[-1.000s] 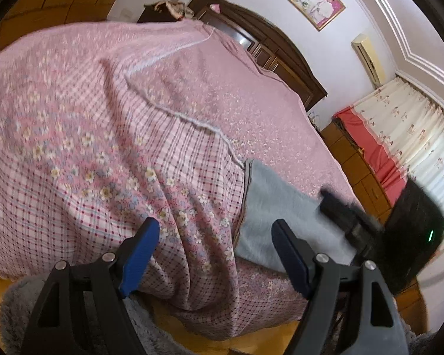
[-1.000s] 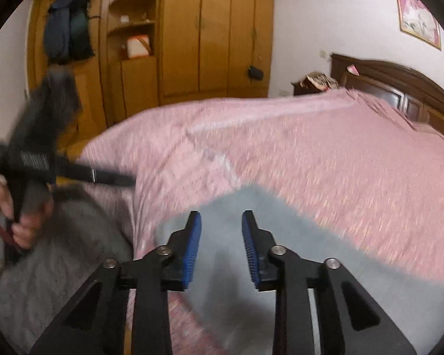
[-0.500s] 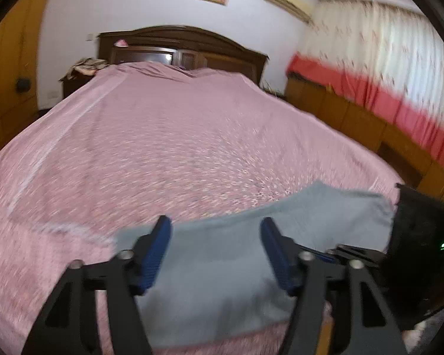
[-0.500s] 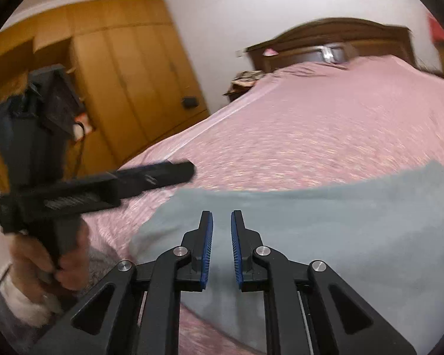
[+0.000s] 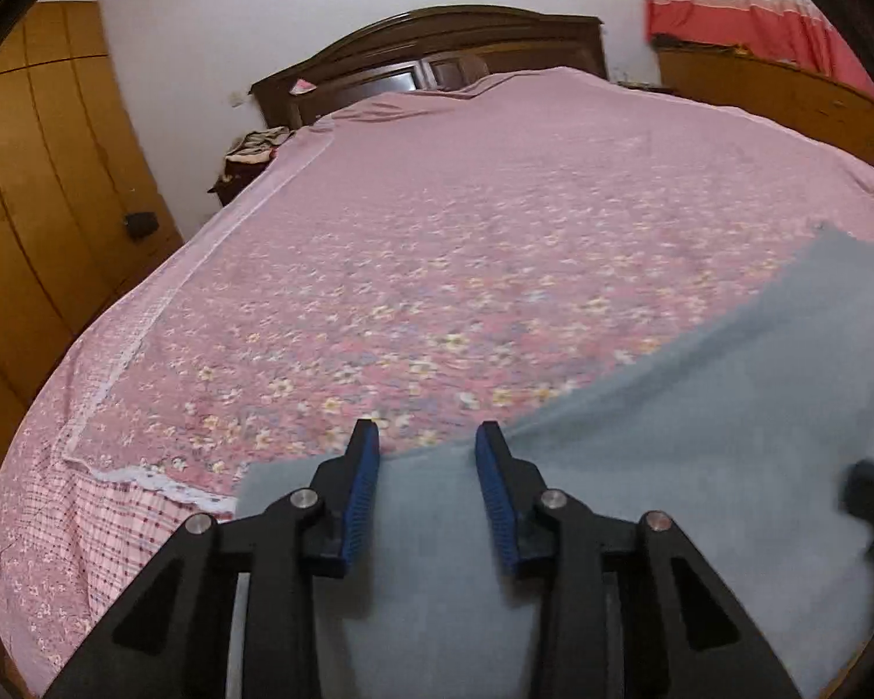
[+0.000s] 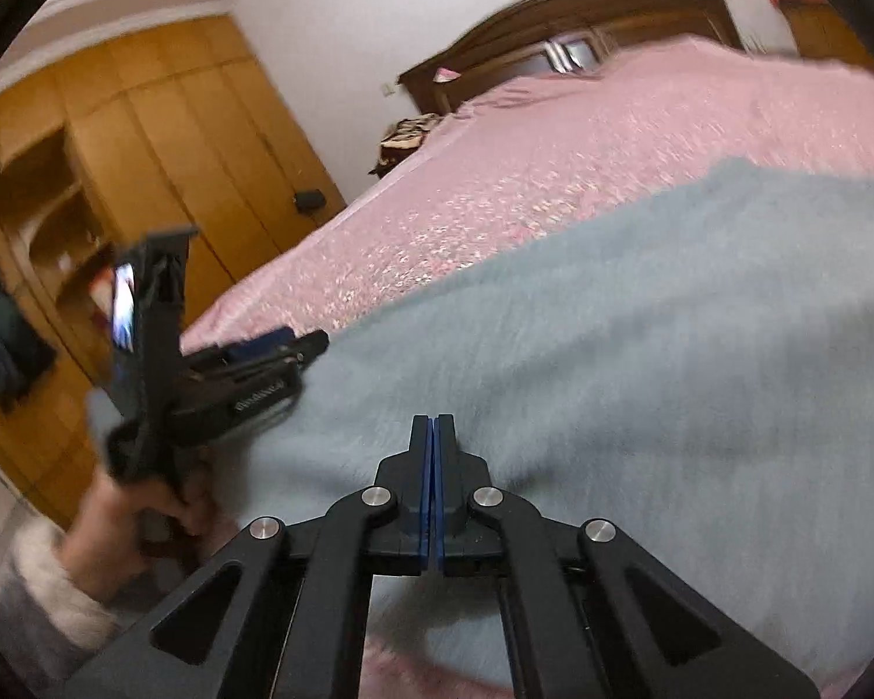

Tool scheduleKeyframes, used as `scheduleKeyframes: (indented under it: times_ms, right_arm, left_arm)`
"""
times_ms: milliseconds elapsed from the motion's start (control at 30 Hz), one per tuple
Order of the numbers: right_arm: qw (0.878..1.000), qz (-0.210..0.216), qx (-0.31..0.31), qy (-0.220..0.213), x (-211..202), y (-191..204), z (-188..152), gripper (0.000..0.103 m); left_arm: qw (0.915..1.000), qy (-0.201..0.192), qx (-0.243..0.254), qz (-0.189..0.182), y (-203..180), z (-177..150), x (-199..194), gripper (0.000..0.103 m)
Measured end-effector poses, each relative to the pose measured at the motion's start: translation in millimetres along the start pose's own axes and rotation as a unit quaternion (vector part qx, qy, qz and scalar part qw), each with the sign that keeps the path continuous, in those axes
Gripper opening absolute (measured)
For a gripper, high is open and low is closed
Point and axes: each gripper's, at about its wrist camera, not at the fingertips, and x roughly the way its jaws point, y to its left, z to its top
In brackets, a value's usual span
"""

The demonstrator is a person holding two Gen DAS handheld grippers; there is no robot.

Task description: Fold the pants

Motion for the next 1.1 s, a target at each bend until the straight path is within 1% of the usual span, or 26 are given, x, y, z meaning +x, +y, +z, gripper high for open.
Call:
scheduleKeyframes:
  times_ms: [33, 100, 133, 200, 267, 300, 367, 400, 433, 467, 500, 533, 567, 600, 667, 700, 733, 833, 933, 1000, 1033, 1100]
  right_arm:
    - [1.0, 0.008, 0.027, 0.006, -6, -11, 0, 0.001]
    - [0.997, 0.016, 0.069, 0.009, -24, -20, 0, 0.003]
    - [0.997, 0.014, 0.076, 0.007, -32, -21, 0, 0.006]
    - [0.997, 0.011, 0.08, -0.007, -59, -24, 7, 0.009]
    - [0.996, 0.015, 0.089, -0.022, -83, -29, 12, 0.013]
    - [0.994, 0.019, 0.102, -0.029, -99, -36, 17, 0.014]
    - [0.991, 0.023, 0.125, -0.031, -119, -50, 28, 0.019]
    - [0.989, 0.028, 0.144, -0.032, -136, -64, 35, 0.021]
    - [0.987, 0.033, 0.155, -0.032, -147, -74, 41, 0.029]
    - [0.985, 0.039, 0.167, -0.031, -160, -89, 47, 0.041]
    - [0.982, 0.049, 0.181, -0.029, -181, -110, 55, 0.049]
    - [0.98, 0.061, 0.185, -0.03, -193, -125, 60, 0.071]
    - [0.979, 0.071, 0.187, -0.033, -206, -141, 64, 0.088]
    - [0.978, 0.074, 0.193, -0.033, -223, -163, 67, 0.091]
    - [0.973, 0.062, 0.219, -0.03, -252, -213, 69, 0.092]
    - [0.97, 0.053, 0.237, -0.029, -258, -231, 69, 0.092]
    - [0.963, 0.047, 0.262, -0.03, -267, -253, 66, 0.092]
    - [0.945, 0.057, 0.32, -0.045, -283, -297, 56, 0.092]
    - [0.934, 0.054, 0.349, -0.054, -289, -316, 46, 0.092]
    - [0.928, 0.049, 0.366, -0.055, -283, -323, 42, 0.092]
    - [0.925, 0.049, 0.373, -0.052, -280, -324, 41, 0.092]
    - [0.921, 0.037, 0.385, -0.043, -275, -325, 36, 0.092]
  left_arm:
    - [0.9999, 0.0, -0.009, -0.005, 2, 0, 1, 0.038]
    - [1.0, -0.003, -0.007, -0.001, 0, -1, 2, 0.04]
    - [1.0, -0.006, -0.001, 0.005, -1, -2, 1, 0.043]
    - [0.9998, -0.012, 0.003, 0.017, -5, -2, 2, 0.044]
    - [0.9994, -0.017, 0.003, 0.03, -7, -5, 2, 0.051]
    - [0.9992, -0.019, 0.003, 0.036, -7, -5, 2, 0.056]
    - [0.999, -0.021, -0.005, 0.039, -5, -6, 2, 0.06]
    - [0.999, -0.02, -0.01, 0.038, -3, -6, 3, 0.062]
    - [0.999, -0.019, -0.014, 0.037, 0, -9, 3, 0.066]
    - [0.9989, -0.018, -0.022, 0.036, 7, -6, 3, 0.068]
    - [0.9989, -0.018, -0.027, 0.034, 10, -6, 4, 0.069]
    - [0.9989, -0.017, -0.035, 0.028, 13, -6, 5, 0.07]
    - [0.9988, -0.017, -0.04, 0.025, 15, -6, 3, 0.07]
    - [0.9987, -0.017, -0.043, 0.023, 17, -6, 3, 0.071]
    - [0.9987, -0.018, -0.043, 0.023, 18, -6, 2, 0.071]
    - [0.9987, -0.019, -0.041, 0.024, 18, -6, 2, 0.072]
    - [0.9987, -0.02, -0.04, 0.026, 18, -6, 0, 0.072]
    - [0.9986, -0.022, -0.035, 0.034, 13, -7, -3, 0.073]
    - [0.9984, -0.022, -0.035, 0.038, 8, -7, -5, 0.074]
    - [0.9984, -0.022, -0.036, 0.038, 6, -7, -6, 0.075]
    - [0.9983, -0.021, -0.038, 0.038, 5, -6, -5, 0.075]
    - [0.9982, -0.02, -0.043, 0.036, 7, -6, -4, 0.075]
